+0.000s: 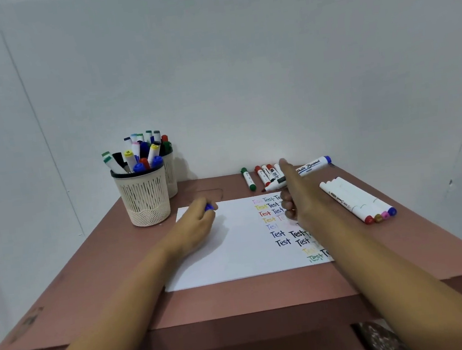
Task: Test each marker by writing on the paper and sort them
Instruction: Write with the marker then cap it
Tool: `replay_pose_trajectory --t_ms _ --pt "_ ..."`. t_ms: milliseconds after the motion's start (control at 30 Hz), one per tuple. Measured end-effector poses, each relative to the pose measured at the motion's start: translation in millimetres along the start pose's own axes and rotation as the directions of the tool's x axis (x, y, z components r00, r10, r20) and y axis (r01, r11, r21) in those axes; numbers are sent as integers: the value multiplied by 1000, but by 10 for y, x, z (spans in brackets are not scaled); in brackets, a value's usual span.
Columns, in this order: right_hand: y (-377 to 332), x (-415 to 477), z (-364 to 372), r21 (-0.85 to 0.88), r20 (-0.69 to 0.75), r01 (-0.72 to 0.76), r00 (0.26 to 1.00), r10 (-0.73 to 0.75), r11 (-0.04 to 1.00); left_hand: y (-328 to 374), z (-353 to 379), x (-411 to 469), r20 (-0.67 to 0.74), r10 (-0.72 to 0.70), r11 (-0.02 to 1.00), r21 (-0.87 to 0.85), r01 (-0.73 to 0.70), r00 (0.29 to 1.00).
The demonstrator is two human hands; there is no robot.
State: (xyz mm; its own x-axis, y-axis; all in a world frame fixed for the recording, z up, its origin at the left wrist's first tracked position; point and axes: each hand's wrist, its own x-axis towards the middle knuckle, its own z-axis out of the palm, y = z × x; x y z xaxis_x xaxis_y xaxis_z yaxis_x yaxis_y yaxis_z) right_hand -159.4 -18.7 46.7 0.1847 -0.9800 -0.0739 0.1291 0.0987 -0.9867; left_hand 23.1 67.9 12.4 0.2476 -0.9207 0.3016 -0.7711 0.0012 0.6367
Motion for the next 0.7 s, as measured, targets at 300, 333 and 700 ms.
replay_pose_trajectory --t_ms 300,333,700 --pt "173 -48 262 -41 235 98 968 -86 994 -65 39 13 -97 105 992 -67 -111 990" --pt "172 -54 271 -58 240 110 966 -93 992 -53 40 12 -107 119 990 -68 -126 987" --pt "176 -106 304 -90 276 124 956 -95 988 71 78 -4 -135 248 957 -120 -264 959"
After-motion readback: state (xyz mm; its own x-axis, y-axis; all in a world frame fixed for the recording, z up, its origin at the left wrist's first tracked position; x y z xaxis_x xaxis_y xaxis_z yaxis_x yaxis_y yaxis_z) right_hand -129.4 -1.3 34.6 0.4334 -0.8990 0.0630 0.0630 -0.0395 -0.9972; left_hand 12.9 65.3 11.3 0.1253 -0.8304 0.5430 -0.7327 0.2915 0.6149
